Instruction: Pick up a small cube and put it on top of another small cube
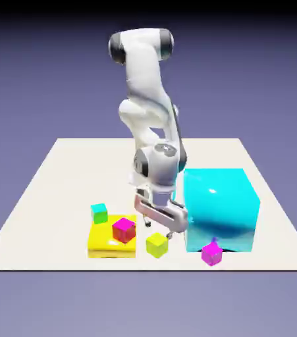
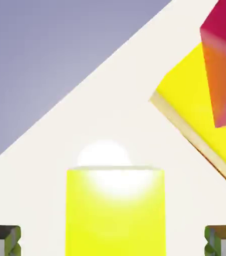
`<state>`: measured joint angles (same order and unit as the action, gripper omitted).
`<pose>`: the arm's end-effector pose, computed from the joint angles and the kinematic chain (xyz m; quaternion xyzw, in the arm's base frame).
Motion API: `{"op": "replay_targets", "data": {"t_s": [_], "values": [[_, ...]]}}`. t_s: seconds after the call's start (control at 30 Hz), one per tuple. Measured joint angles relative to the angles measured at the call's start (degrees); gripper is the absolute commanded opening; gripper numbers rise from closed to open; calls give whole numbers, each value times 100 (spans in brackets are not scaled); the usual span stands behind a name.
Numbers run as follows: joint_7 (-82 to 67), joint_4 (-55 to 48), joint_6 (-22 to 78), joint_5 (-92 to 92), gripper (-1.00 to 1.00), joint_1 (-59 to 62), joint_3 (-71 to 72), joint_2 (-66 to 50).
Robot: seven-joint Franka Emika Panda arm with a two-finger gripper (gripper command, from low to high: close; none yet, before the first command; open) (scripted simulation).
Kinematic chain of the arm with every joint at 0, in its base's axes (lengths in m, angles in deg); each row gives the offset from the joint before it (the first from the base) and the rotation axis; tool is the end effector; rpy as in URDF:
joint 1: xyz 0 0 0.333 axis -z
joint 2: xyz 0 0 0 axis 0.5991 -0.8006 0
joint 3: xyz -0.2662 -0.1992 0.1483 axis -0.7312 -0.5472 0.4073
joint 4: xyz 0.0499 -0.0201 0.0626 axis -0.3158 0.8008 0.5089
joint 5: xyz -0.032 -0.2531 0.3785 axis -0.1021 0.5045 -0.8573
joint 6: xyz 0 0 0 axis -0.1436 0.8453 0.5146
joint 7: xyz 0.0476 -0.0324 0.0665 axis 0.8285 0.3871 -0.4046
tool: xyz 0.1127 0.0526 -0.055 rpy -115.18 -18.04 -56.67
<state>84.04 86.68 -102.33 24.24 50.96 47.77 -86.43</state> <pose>0.4954 0.0379 0.1090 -0.7181 0.6942 -0.0492 0.0034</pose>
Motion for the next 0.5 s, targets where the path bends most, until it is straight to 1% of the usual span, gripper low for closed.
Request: {"op": "replay_targets", "data": {"t_s": [0.07, 0.1, 0.17, 0.37, 0.43, 0.5], "values": [[346, -144, -256, 429, 0, -319, -415, -400], [367, -153, -272, 455, -100, -339, -441, -425], [368, -153, -277, 456, -100, -339, -441, -425], [-669, 280, 490, -829, -100, 618, 804, 774], [-1009, 29, 399, -823, -100, 552, 1072, 842], [-1102, -165, 449, -905, -100, 828, 1253, 1012]]}}
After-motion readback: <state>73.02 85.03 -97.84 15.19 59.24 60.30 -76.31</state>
